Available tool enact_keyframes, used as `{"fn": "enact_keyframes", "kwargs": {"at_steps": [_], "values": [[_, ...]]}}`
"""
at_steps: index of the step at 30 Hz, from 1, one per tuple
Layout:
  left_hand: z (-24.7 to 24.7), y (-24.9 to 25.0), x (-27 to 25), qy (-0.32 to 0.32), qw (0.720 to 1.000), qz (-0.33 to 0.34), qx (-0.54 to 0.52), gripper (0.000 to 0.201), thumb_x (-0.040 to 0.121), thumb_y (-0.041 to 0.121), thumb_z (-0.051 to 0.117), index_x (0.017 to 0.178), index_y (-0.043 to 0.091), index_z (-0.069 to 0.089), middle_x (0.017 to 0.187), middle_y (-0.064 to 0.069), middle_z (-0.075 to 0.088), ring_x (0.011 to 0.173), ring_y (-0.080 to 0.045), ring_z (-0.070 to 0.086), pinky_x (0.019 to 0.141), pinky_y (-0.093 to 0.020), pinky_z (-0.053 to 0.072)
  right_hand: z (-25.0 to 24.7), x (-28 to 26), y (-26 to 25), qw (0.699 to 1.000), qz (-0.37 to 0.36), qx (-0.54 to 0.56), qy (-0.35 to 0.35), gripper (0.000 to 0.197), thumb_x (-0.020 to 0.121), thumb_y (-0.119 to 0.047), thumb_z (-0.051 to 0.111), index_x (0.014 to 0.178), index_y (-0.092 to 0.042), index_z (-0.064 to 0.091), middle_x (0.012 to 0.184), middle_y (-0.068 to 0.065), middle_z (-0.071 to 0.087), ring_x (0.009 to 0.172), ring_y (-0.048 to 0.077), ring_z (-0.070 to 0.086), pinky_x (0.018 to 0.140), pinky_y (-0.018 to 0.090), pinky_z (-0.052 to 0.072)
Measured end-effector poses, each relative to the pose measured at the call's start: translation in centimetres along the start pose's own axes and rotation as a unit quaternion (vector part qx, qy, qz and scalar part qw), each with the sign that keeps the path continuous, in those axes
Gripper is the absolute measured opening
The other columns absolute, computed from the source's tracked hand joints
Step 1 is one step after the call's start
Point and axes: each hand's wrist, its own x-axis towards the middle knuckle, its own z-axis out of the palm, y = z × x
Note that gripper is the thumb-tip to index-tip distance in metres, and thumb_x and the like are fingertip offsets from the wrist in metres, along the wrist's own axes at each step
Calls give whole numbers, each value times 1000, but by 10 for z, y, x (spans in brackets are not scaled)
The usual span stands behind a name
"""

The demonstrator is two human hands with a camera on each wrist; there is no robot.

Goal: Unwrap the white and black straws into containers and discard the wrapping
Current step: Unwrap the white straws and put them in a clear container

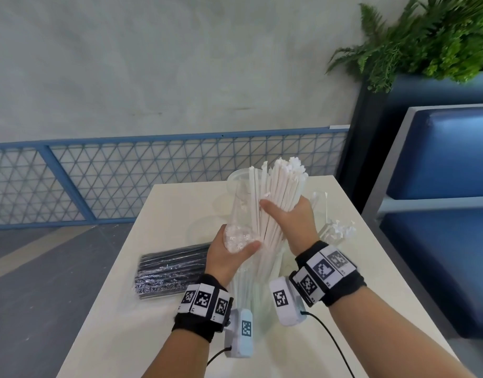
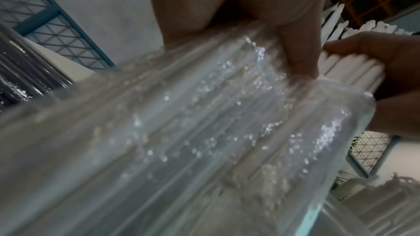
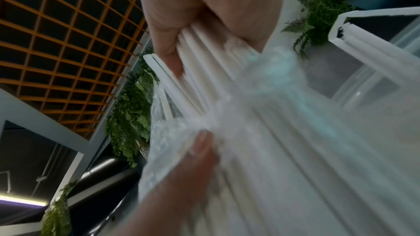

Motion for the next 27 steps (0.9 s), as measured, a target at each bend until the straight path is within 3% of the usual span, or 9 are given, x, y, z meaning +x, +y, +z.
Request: {"fn": "enact_keyframes", "kwargs": {"at_steps": [7,9,13,16,19,23,27], "values": [[1,-3,3,11,1000,0,3,45,63,27,84,101,24,61,102,2,70,99,-14,65,95,-40,50,-4,11,-15,999,-6,32,18,23,76,-8,73,97,-5,65,93,16,70,89,27,68,80,39,57],[1,-3,2,7,1000,1,0,50,60,30,86,103,26,59,103,3,68,101,-14,64,94,-40,50,-5,10,-15,1000,-3,23,-12,22,75,-6,73,96,-8,66,95,14,70,91,26,68,80,38,57],[5,1,1,-26,999,17,-20,81,49,48,82,119,31,47,118,2,61,111,-15,59,94,-35,50,-3,2,-9,998,13,10,-53,24,75,-2,71,90,-19,64,92,3,68,89,17,66,78,31,57],[10,9,1,-18,998,44,-38,59,63,37,79,115,30,53,112,8,65,105,-9,62,89,-31,50,0,-3,-4,998,18,12,-59,24,75,0,71,90,-18,65,93,5,69,90,20,67,81,34,56],[10,13,3,6,998,62,-31,26,76,14,74,96,26,62,86,15,68,84,-3,64,79,-26,48,-1,-2,-8,998,13,14,-54,24,75,-2,71,90,-19,65,93,6,69,92,23,67,82,37,56],[6,9,10,26,997,78,-2,21,75,3,73,76,19,59,65,16,62,66,-6,59,71,-28,46,-9,8,-27,998,-15,56,-23,20,75,-6,73,93,-9,65,91,10,67,91,26,66,82,39,56],[6,8,11,46,995,86,1,22,73,2,74,74,16,58,67,9,60,67,-12,58,73,-34,50,-16,16,-43,995,-40,95,11,12,78,-1,68,87,-6,63,86,12,65,85,25,64,78,35,56]]}}
